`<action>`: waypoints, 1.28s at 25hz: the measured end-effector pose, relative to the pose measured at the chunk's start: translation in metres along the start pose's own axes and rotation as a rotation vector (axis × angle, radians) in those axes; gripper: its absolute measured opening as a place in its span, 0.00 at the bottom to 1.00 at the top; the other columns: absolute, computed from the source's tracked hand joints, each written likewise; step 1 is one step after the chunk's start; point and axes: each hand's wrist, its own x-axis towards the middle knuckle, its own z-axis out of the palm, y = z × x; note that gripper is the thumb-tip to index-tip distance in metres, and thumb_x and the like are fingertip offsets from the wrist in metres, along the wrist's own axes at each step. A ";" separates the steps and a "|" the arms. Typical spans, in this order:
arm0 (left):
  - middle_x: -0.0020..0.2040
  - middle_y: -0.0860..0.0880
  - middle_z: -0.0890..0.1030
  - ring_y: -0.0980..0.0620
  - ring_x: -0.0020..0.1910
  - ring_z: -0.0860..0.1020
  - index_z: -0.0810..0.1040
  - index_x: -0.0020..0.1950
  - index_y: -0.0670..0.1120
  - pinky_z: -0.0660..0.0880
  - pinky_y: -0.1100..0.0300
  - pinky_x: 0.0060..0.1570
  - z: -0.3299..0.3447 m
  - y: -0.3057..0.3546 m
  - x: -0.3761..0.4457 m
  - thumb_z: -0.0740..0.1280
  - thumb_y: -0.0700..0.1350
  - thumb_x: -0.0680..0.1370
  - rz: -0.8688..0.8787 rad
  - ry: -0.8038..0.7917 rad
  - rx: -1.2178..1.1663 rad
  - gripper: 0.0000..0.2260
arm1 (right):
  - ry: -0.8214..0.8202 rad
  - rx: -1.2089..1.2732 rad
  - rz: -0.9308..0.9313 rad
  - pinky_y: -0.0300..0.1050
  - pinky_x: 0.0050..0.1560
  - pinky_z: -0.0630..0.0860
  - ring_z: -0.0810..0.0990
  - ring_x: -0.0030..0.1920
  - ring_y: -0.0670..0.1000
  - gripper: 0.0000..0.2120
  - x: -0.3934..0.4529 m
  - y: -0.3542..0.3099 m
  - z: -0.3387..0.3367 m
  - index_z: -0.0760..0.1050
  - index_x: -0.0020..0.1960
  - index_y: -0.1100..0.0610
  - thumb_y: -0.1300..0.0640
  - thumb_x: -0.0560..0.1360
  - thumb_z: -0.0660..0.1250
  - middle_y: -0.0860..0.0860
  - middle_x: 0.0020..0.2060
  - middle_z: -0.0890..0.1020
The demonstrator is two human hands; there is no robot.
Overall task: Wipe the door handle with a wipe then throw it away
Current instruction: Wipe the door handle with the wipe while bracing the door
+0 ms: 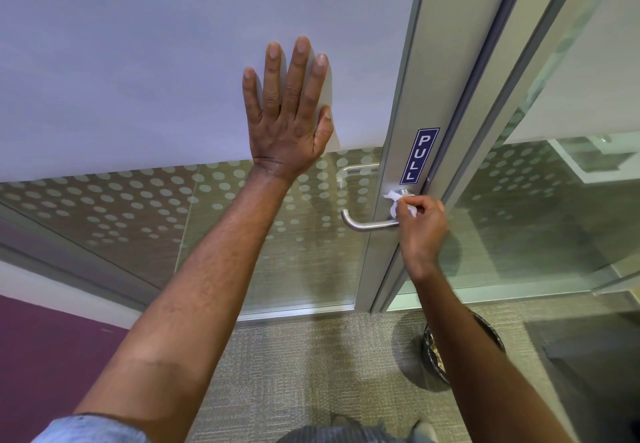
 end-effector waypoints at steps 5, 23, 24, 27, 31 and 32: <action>0.77 0.41 0.69 0.36 0.76 0.59 0.60 0.79 0.46 0.56 0.34 0.75 -0.002 0.001 0.000 0.62 0.53 0.81 0.002 -0.026 -0.003 0.28 | 0.015 -0.176 -0.018 0.31 0.48 0.74 0.79 0.47 0.48 0.05 0.003 0.000 0.014 0.79 0.44 0.54 0.57 0.73 0.75 0.47 0.53 0.74; 0.78 0.38 0.65 0.34 0.77 0.58 0.59 0.80 0.45 0.46 0.37 0.78 -0.007 0.006 -0.009 0.61 0.50 0.83 -0.052 -0.089 -0.064 0.27 | -0.430 0.933 1.097 0.58 0.62 0.78 0.85 0.54 0.54 0.07 0.011 0.038 -0.028 0.81 0.48 0.59 0.57 0.81 0.67 0.53 0.46 0.87; 0.79 0.37 0.64 0.33 0.77 0.57 0.59 0.81 0.44 0.44 0.37 0.78 -0.009 0.011 -0.013 0.61 0.50 0.83 -0.089 -0.111 -0.077 0.28 | -0.438 0.896 1.089 0.55 0.59 0.78 0.85 0.52 0.53 0.06 0.011 0.044 -0.038 0.80 0.49 0.57 0.56 0.81 0.67 0.51 0.44 0.87; 0.79 0.34 0.62 0.30 0.78 0.58 0.60 0.81 0.41 0.50 0.31 0.76 -0.016 0.043 -0.022 0.62 0.50 0.83 -0.245 -0.164 -0.110 0.29 | -0.458 0.855 1.086 0.49 0.49 0.83 0.88 0.40 0.50 0.04 0.013 0.061 -0.070 0.79 0.50 0.57 0.57 0.80 0.67 0.50 0.39 0.88; 0.82 0.37 0.55 0.35 0.81 0.52 0.58 0.83 0.43 0.46 0.33 0.78 -0.028 0.130 -0.047 0.63 0.50 0.81 -0.380 -0.302 -0.292 0.32 | -0.373 0.927 1.075 0.51 0.46 0.85 0.89 0.40 0.54 0.07 0.022 0.099 -0.127 0.79 0.57 0.60 0.65 0.80 0.65 0.56 0.44 0.88; 0.82 0.38 0.55 0.37 0.82 0.52 0.58 0.83 0.45 0.45 0.34 0.78 -0.031 0.156 -0.060 0.63 0.50 0.81 -0.380 -0.344 -0.339 0.32 | -0.338 0.947 1.073 0.50 0.45 0.86 0.89 0.41 0.55 0.10 0.026 0.110 -0.141 0.78 0.59 0.61 0.67 0.80 0.64 0.57 0.45 0.88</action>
